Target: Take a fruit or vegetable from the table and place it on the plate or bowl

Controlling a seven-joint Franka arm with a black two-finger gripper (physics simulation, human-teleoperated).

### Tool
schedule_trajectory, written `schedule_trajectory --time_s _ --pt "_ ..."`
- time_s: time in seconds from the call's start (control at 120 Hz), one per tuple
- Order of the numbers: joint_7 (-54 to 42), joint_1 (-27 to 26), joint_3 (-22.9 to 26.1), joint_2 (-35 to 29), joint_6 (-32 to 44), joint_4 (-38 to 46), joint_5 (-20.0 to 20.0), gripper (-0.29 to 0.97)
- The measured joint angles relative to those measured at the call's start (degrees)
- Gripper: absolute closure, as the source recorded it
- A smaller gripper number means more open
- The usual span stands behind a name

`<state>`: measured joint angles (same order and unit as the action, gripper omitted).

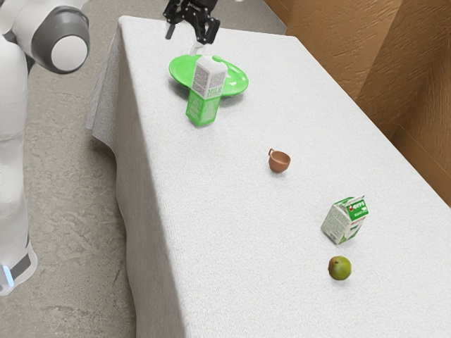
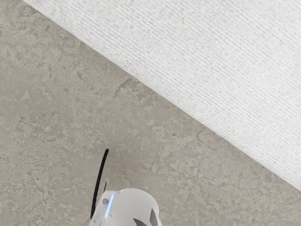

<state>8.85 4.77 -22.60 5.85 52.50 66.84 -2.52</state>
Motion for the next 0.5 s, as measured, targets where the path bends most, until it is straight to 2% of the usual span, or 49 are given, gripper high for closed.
schedule_trajectory --time_s 0.117,0.25,0.3,0.367,0.4,0.45,0.5 --pt "2.60 -2.02 -0.09 0.07 7.60 0.29 -0.18 0.02" --pt "5.02 -2.06 -0.06 0.10 12.31 0.13 -0.20 0.02" --pt "6.01 -2.84 0.21 -1.41 12.81 -4.94 0.79 0.02" --pt "7.42 -7.21 0.43 -4.41 13.17 -10.96 2.77 0.02" --pt "8.02 -8.40 1.26 -3.99 13.97 -11.90 3.48 0.02" --pt "8.71 -8.27 5.05 -0.96 16.23 -12.34 4.26 0.02" --pt "8.91 -13.30 8.33 2.45 18.41 -11.86 4.22 0.02"
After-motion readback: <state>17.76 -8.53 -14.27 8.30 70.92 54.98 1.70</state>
